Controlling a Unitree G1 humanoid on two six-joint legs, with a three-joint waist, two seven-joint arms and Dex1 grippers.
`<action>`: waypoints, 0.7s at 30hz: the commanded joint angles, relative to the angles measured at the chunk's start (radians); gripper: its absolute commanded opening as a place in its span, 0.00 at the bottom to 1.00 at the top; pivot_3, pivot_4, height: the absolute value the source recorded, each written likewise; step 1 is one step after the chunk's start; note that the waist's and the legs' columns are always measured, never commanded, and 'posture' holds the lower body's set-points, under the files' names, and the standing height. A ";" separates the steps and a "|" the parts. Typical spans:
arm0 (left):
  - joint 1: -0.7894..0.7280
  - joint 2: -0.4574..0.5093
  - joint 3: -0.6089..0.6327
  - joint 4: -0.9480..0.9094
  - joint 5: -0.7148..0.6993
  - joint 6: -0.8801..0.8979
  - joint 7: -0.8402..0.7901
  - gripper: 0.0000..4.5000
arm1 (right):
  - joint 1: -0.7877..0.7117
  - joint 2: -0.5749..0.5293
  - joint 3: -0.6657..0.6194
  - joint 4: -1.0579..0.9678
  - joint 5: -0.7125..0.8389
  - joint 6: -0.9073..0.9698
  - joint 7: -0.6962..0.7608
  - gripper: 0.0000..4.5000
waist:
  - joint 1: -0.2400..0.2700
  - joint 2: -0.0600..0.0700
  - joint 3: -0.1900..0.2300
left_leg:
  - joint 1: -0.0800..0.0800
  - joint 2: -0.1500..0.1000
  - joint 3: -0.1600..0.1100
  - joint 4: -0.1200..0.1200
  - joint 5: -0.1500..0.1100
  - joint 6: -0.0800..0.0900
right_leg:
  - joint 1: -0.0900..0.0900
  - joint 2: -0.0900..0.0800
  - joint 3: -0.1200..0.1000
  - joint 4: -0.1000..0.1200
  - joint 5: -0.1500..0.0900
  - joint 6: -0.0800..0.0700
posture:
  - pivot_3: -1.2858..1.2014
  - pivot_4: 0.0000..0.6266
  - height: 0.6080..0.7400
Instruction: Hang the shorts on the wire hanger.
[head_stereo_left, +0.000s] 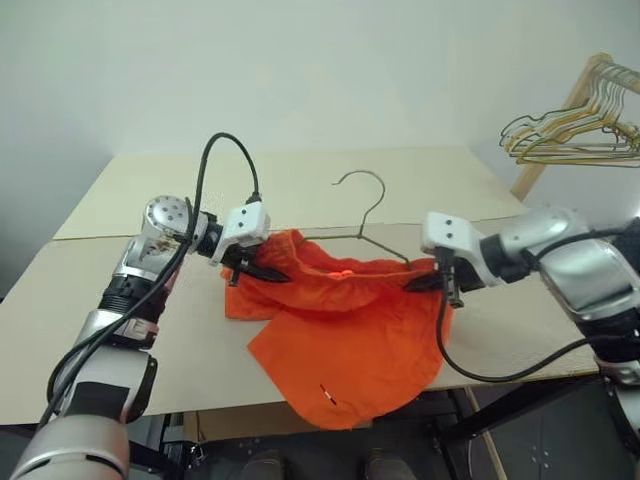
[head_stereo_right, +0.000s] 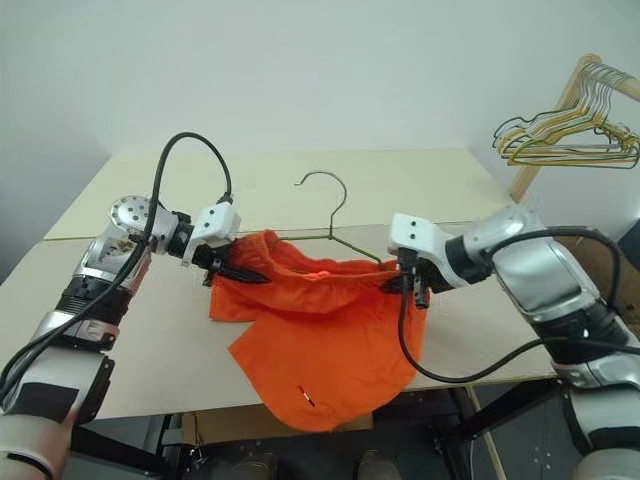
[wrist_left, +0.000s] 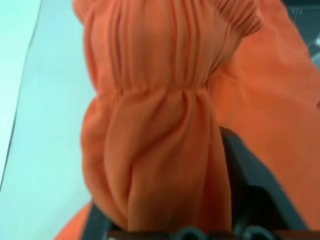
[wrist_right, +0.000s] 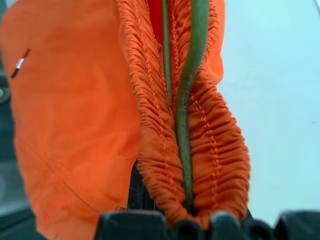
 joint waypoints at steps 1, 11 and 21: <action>-0.053 -0.003 0.071 0.008 -0.047 0.044 0.041 0.66 | 0.074 -0.048 -0.124 -0.088 0.078 0.093 -0.026 0.00 | -0.001 0.000 0.000 | 0.000 0.000 0.000 0.000 0.000 0.000 | 0.000 0.000 0.000 0.000 0.000 0.000 | 0.51 0.00 1.00; -0.050 -0.009 0.322 -0.135 -0.198 0.216 0.342 1.00 | 0.437 0.050 -0.549 -0.341 0.220 0.507 -0.353 0.00 | -0.007 -0.001 0.000 | 0.002 0.000 -0.002 0.000 0.000 0.000 | 0.001 0.000 0.000 0.001 0.000 0.000 | 0.50 0.00 1.00; 0.090 -0.145 0.425 -0.763 -0.698 0.690 0.590 1.00 | 0.488 0.134 -0.848 -0.485 0.249 0.831 -0.638 0.00 | -0.010 0.000 -0.001 | 0.004 -0.001 -0.010 0.001 0.000 0.000 | 0.005 -0.001 0.002 0.001 0.001 0.001 | 0.48 0.00 1.00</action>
